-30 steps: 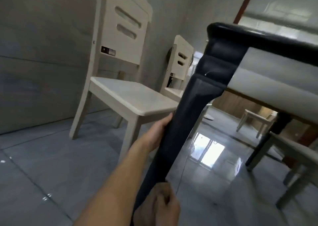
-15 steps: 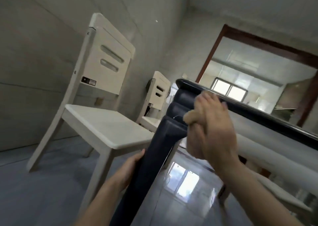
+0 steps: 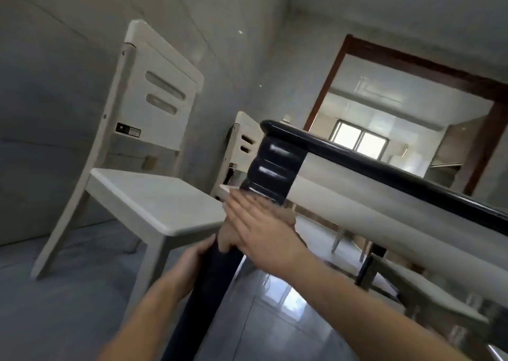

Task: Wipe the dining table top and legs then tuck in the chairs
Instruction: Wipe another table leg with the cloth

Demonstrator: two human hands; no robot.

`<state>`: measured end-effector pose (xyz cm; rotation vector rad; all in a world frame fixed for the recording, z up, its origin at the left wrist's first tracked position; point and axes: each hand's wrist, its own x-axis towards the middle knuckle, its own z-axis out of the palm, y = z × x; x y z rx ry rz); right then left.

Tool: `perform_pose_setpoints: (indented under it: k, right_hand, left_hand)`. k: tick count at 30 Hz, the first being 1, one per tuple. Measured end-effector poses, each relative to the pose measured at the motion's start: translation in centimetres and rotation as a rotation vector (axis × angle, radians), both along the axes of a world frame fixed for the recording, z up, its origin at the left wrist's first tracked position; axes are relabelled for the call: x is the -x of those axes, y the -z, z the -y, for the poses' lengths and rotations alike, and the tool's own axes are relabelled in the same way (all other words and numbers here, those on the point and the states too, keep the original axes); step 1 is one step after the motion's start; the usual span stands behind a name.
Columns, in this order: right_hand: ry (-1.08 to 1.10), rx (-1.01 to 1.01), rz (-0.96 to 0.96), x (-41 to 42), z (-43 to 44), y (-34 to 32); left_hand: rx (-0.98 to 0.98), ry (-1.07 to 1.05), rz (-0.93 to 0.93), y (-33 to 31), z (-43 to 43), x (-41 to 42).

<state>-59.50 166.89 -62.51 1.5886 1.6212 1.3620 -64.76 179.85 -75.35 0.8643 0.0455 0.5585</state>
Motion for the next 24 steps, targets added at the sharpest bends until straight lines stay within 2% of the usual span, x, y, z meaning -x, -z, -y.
perform_pose_setpoints:
  k: [2, 4, 8, 10, 16, 19, 24]
  right_hand:
    - [-0.005, 0.087, -0.012, -0.4, 1.7, 3.3]
    - [0.017, 0.149, -0.014, -0.9, 2.6, 2.7]
    - [0.042, -0.180, -0.083, -1.6, 2.7, -4.4]
    - [0.006, -0.287, -0.114, -0.9, 2.1, -4.9]
    - [-0.117, -0.330, -0.123, -1.1, -1.0, 0.3]
    - [-0.110, -0.256, -0.163, -1.5, -0.5, 4.3]
    - [-0.139, -0.096, -0.212, -0.9, -0.3, 15.1]
  left_hand:
    - [0.039, 0.038, 0.036, 0.1, -0.1, 0.5]
    - [0.071, 0.046, 0.044, 0.1, -0.1, 0.3]
    - [0.023, 0.048, -0.017, 0.0, 0.0, 0.3]
    - [0.008, 0.062, -0.043, 0.2, -0.2, 0.1]
    - [-0.049, 0.089, -0.068, 0.4, -0.8, 0.3]
    - [-0.086, 0.138, -0.057, 0.6, -1.2, 0.5]
    - [-0.103, 0.140, -0.067, 1.0, -1.6, 0.7]
